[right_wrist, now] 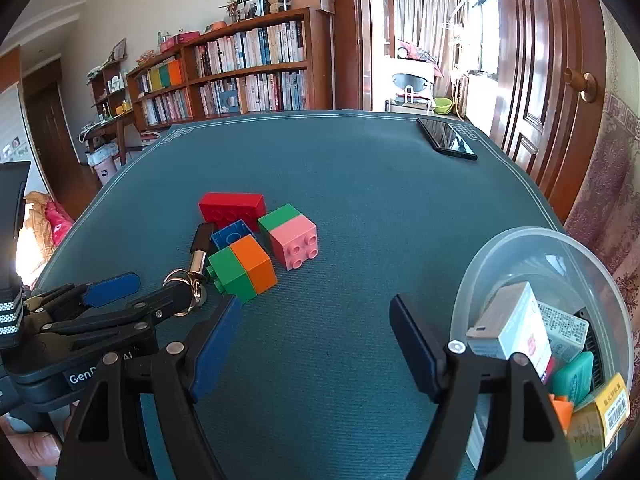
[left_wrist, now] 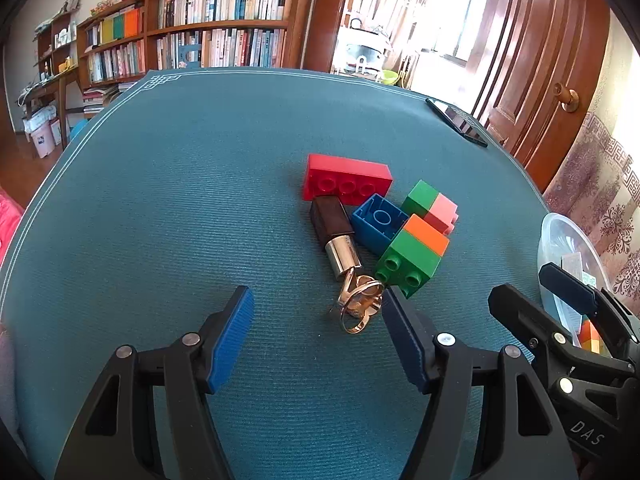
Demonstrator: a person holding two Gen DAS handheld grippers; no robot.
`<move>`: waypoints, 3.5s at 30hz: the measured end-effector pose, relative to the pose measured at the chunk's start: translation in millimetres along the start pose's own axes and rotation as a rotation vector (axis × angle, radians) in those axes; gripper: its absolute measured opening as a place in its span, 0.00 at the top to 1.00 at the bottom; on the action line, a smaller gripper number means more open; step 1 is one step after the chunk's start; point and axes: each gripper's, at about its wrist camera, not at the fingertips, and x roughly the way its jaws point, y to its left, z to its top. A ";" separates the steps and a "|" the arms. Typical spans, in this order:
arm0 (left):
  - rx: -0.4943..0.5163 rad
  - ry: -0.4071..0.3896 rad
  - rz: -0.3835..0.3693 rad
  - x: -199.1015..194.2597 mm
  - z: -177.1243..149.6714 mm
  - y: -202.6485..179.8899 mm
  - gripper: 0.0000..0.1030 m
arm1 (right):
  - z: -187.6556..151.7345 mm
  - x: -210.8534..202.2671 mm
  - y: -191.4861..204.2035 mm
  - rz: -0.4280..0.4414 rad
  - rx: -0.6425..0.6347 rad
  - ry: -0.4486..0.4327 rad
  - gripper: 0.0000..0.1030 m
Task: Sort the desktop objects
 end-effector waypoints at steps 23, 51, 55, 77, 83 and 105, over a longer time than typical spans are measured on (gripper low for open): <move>0.073 0.016 -0.045 12.3 1.7 -7.7 0.32 | -3.3 3.1 -4.8 -0.031 0.033 0.019 0.23; -0.107 -0.109 0.056 -0.1 5.8 41.7 0.73 | 10.0 18.7 24.4 0.063 -0.034 0.027 0.23; -0.118 -0.101 0.049 1.6 5.6 44.2 0.73 | 11.6 31.8 36.2 0.080 -0.058 0.043 0.23; -0.181 -0.091 -0.028 2.9 5.4 51.4 0.73 | 1.0 37.0 34.7 0.082 -0.019 0.091 0.47; -0.154 -0.117 -0.041 -0.7 6.0 43.1 0.73 | 3.4 23.1 30.1 0.081 0.002 0.066 0.47; -0.098 -0.152 -0.043 -12.0 6.0 28.0 0.73 | 4.4 -12.0 6.2 0.044 0.074 0.004 0.47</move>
